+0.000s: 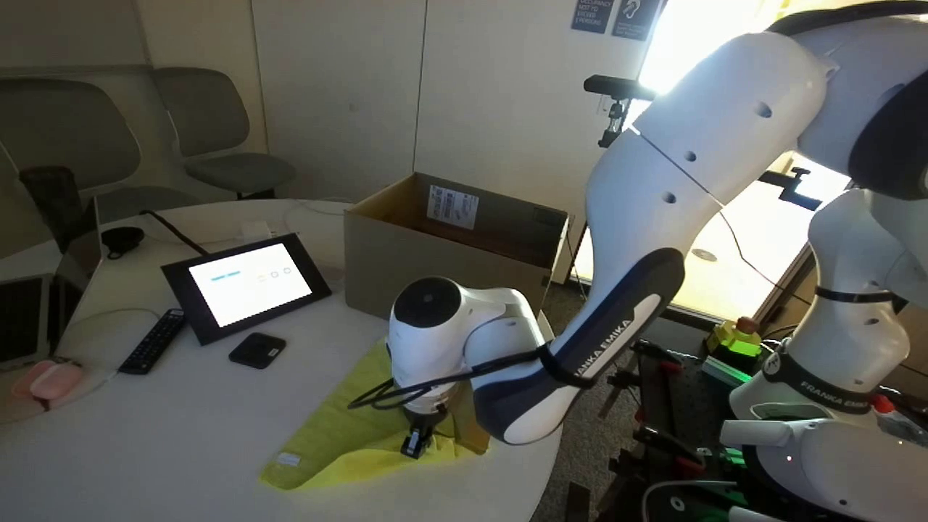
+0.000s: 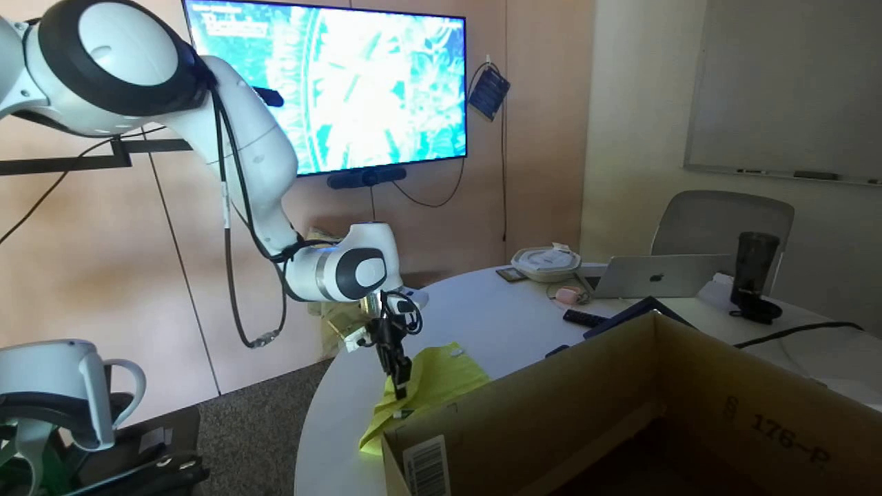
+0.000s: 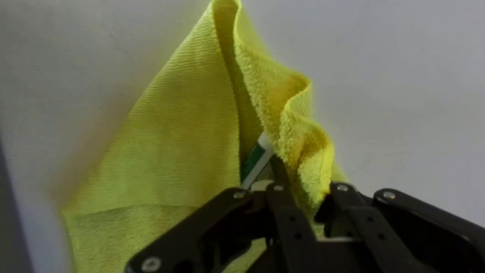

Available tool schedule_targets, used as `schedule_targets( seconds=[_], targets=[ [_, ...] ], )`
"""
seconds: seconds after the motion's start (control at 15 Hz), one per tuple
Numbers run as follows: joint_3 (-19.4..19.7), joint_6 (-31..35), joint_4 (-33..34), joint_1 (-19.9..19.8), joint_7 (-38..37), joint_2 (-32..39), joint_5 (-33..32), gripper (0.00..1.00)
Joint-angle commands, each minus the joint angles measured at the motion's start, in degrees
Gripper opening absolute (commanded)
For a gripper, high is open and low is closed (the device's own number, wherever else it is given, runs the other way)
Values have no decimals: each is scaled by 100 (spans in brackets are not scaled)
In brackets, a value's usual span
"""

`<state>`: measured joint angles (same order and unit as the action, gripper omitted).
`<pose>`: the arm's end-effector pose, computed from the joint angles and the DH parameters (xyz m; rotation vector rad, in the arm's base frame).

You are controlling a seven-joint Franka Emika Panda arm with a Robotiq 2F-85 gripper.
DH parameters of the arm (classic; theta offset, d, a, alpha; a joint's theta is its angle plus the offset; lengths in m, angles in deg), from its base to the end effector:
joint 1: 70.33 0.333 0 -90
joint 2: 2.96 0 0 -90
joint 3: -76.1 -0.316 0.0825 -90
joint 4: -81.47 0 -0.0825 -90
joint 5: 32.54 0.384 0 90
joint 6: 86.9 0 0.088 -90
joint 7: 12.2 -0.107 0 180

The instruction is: Pick up the marker and put it on the cloth and fold the cloth, then pick up the cloth and put it in the box

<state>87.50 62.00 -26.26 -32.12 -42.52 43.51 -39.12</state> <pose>0.5423 0.2763 0.0747 2.9213 0.1385 0.0337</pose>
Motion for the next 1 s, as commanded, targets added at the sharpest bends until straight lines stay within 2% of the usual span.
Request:
schedule_targets(
  seconds=[0.0,0.4,0.67,0.93],
  targets=[
    [327,113,-415,109,-565,-407,-300,16],
    [614,-50,-612,27,-1348,-535,-625,16],
    [558,-101,-613,-125,-1632,-491,-624,16],
    [399,-79,-268,-219,-1708,-387,-570,17]
  ],
)
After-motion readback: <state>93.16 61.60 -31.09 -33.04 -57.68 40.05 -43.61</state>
